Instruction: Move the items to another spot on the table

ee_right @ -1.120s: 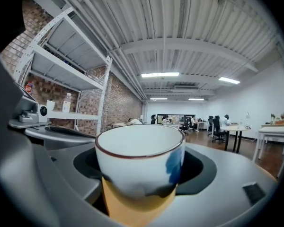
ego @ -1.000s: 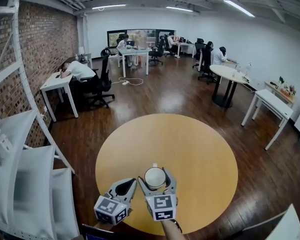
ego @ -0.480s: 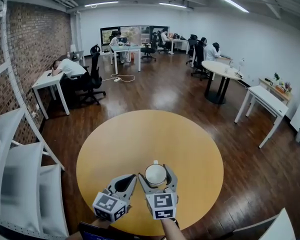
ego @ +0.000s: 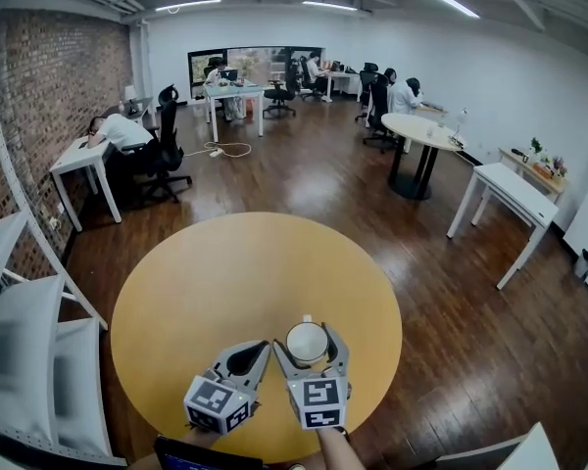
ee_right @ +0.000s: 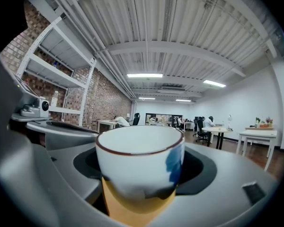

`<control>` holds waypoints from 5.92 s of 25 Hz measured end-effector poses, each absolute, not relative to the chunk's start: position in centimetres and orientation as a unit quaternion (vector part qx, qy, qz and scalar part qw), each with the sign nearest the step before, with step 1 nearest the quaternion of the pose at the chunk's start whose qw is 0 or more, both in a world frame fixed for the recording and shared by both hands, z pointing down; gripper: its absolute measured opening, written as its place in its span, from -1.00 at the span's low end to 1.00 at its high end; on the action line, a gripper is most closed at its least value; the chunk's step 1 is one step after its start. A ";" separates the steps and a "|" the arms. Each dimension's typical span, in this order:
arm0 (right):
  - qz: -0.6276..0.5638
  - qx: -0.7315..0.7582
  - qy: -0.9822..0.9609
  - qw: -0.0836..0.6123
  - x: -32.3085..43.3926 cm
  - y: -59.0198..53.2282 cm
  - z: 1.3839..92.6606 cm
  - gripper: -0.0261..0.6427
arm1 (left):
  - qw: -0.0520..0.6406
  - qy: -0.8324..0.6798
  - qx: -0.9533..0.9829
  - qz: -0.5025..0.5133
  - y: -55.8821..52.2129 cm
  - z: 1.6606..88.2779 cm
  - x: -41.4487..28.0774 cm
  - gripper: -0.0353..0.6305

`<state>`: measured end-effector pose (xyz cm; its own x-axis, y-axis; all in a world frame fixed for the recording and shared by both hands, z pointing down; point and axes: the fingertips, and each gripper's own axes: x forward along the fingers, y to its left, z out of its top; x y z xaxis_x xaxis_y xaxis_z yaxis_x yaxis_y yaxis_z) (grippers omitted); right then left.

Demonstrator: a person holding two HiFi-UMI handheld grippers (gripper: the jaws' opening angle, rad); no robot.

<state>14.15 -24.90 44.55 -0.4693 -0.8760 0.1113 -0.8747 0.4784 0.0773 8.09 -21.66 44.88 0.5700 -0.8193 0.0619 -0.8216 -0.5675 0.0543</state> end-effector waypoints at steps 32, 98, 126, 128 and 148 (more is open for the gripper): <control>0.062 0.562 -0.822 0.067 33.6 -30.4 59.2 0.27 | 0.048 -0.409 0.909 0.058 -26.7 53.7 26.4 -0.87; -0.002 0.531 -0.845 0.060 27.4 -23.4 50.4 0.27 | 0.077 -0.442 0.893 0.046 -22.4 51.7 20.3 -0.87; 0.019 0.386 -0.922 -0.002 1.6 -4.3 41.1 -0.92 | 0.009 -0.495 0.869 0.008 -4.9 44.4 -2.3 -0.87; 0.024 0.385 -0.923 -0.008 1.0 -4.0 41.1 -0.92 | 0.004 -0.494 0.870 0.005 -4.4 44.2 -2.8 -0.87; 0.024 0.409 -0.912 -0.030 -1.5 -2.4 41.7 -0.92 | 0.007 -0.492 0.871 -0.010 -1.9 44.4 -5.5 -0.87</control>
<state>-1.47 -2.41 41.70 -0.6632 -0.7476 -0.0359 -0.7447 0.6639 -0.0684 -5.49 -1.88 44.44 0.5165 -0.8562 -0.0111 -0.8559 -0.5166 0.0212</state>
